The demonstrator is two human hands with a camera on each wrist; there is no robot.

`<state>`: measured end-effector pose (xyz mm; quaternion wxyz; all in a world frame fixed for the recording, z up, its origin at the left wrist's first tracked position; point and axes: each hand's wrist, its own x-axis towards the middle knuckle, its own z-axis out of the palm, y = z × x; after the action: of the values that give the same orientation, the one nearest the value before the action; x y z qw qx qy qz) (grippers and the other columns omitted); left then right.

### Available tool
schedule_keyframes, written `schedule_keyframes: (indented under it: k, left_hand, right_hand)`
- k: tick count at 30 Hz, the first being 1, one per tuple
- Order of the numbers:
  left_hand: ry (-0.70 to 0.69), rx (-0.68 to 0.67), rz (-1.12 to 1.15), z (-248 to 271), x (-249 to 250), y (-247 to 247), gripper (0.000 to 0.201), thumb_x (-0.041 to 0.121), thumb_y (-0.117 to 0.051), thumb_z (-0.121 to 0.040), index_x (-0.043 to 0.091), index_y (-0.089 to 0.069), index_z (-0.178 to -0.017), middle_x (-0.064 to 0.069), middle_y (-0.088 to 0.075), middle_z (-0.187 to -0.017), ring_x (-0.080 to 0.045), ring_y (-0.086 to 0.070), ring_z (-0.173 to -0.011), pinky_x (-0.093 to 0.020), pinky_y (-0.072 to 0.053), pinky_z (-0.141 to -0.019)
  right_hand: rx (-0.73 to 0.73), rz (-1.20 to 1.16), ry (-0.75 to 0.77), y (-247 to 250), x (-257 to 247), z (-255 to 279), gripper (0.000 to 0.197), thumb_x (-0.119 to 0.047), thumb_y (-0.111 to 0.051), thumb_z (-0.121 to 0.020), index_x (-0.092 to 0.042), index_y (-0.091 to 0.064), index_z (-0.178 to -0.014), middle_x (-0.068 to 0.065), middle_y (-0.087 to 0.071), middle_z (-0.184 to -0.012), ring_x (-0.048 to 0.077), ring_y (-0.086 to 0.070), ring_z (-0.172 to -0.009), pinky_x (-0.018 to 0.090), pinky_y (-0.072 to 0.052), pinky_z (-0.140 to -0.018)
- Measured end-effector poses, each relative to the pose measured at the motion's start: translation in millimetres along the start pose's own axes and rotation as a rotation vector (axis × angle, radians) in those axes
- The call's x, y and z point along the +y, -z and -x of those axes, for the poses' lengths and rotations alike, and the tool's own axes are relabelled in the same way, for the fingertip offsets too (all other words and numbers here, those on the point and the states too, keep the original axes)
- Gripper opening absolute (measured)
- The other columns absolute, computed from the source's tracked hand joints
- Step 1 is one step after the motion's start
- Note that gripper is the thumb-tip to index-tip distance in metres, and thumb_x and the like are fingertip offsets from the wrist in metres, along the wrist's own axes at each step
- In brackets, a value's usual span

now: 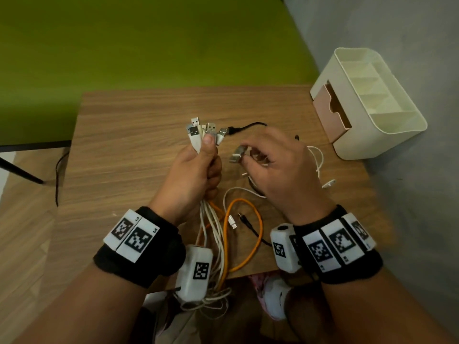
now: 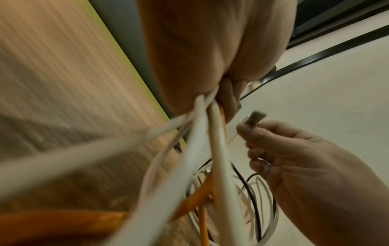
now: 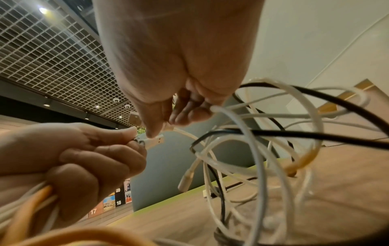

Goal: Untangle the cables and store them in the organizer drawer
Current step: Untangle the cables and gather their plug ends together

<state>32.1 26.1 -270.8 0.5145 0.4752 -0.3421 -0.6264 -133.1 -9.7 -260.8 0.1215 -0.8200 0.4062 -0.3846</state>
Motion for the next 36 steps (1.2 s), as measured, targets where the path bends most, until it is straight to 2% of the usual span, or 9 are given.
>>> schedule_keyframes:
  k: [4, 8, 12, 15, 18, 23, 28, 33, 36]
  left_hand:
    - [-0.016, -0.001, -0.002, -2.6, -1.7, -2.0, 0.036, 0.048, -0.035, -0.099, 0.021, -0.036, -0.075, 0.007, -0.025, -0.054, -0.005, -0.021, -0.041, -0.017, -0.021, -0.040]
    - [-0.027, 0.010, -0.011, -5.4, -2.0, -4.5, 0.036, 0.045, -0.034, -0.102, 0.022, -0.036, -0.075, 0.007, -0.026, -0.054, -0.005, -0.021, -0.042, -0.018, -0.021, -0.041]
    - [-0.033, 0.048, 0.001, -7.3, 0.2, -7.1, 0.036, 0.042, -0.032, -0.104, 0.022, -0.034, -0.074, 0.010, -0.027, -0.051, -0.005, -0.021, -0.041, -0.018, -0.021, -0.040]
    - [-0.061, 0.081, 0.018, -7.2, 2.1, -9.0, 0.036, 0.038, -0.032, -0.105, 0.023, -0.031, -0.073, 0.011, -0.027, -0.049, -0.005, -0.021, -0.040, -0.017, -0.021, -0.039]
    - [-0.115, 0.078, 0.032, -7.2, 2.6, -11.5, 0.036, 0.033, -0.031, -0.107, 0.022, -0.030, -0.072, 0.010, -0.026, -0.050, -0.005, -0.020, -0.040, -0.018, -0.020, -0.040]
    - [-0.225, 0.002, 0.047, -3.3, 1.1, -19.0, 0.027, 0.029, -0.030, -0.106, 0.016, -0.037, -0.084, 0.007, -0.028, -0.057, -0.006, -0.024, -0.046, -0.026, -0.018, -0.045]
    - [-0.272, -0.011, 0.029, -1.4, -1.6, -23.5, 0.027, 0.029, -0.030, -0.105, 0.013, -0.042, -0.087, 0.005, -0.028, -0.056, -0.008, -0.024, -0.046, -0.031, -0.017, -0.045]
    - [-0.262, -0.004, 0.097, -4.2, 0.2, -16.6, 0.037, 0.033, -0.030, -0.105, 0.014, -0.049, -0.080, 0.009, -0.035, -0.053, -0.005, -0.029, -0.044, -0.023, -0.027, -0.044]
    - [-0.261, -0.020, 0.112, -4.3, 1.7, -15.1, 0.039, 0.036, -0.033, -0.103, 0.012, -0.050, -0.077, 0.009, -0.037, -0.052, -0.005, -0.030, -0.044, -0.022, -0.028, -0.043]
  right_hand:
    - [0.049, 0.038, -0.026, -2.1, -3.3, -4.1, 0.020, -0.025, -0.070, -0.088, -0.005, -0.070, -0.094, 0.010, -0.054, -0.092, 0.020, -0.053, -0.083, 0.027, -0.044, -0.069]
    - [-0.027, 0.002, -0.139, -0.7, -9.2, -3.7, 0.021, -0.030, -0.065, -0.092, -0.011, -0.061, -0.100, 0.000, -0.062, -0.093, 0.012, -0.056, -0.084, 0.023, -0.041, -0.069]
    - [-0.060, -0.112, -0.232, 3.4, -10.0, -4.8, 0.015, -0.009, -0.063, -0.091, -0.012, -0.058, -0.104, -0.001, -0.064, -0.095, 0.008, -0.060, -0.085, 0.026, -0.050, -0.071]
    - [-0.046, -0.101, -0.218, 8.1, -9.9, -7.5, 0.013, -0.002, -0.060, -0.090, -0.010, -0.062, -0.100, -0.001, -0.064, -0.092, 0.006, -0.058, -0.080, 0.026, -0.049, -0.068]
    - [0.038, -0.044, -0.174, 13.5, -11.1, -9.8, 0.009, -0.014, -0.065, -0.091, -0.010, -0.066, -0.099, -0.004, -0.064, -0.088, 0.007, -0.057, -0.077, 0.027, -0.048, -0.065]
    - [0.143, 0.021, -0.103, 12.1, -13.5, -8.4, 0.017, -0.026, -0.066, -0.093, -0.010, -0.070, -0.097, 0.001, -0.068, -0.082, 0.015, -0.061, -0.070, 0.039, -0.049, -0.060]
    - [0.127, -0.118, -0.115, -0.5, -19.1, -5.7, 0.011, -0.018, -0.068, -0.092, -0.008, -0.070, -0.093, -0.001, -0.067, -0.079, 0.011, -0.062, -0.068, 0.031, -0.050, -0.059]
    - [0.014, -0.317, -0.131, -5.3, -23.8, -4.6, 0.014, -0.007, -0.067, -0.090, -0.008, -0.071, -0.104, -0.006, -0.068, -0.090, 0.003, -0.065, -0.083, 0.015, -0.050, -0.073]
    - [-0.028, -0.379, -0.119, -5.7, -23.8, -5.6, 0.019, -0.003, -0.068, -0.088, -0.007, -0.071, -0.106, -0.001, -0.071, -0.096, 0.003, -0.065, -0.089, 0.012, -0.047, -0.079]
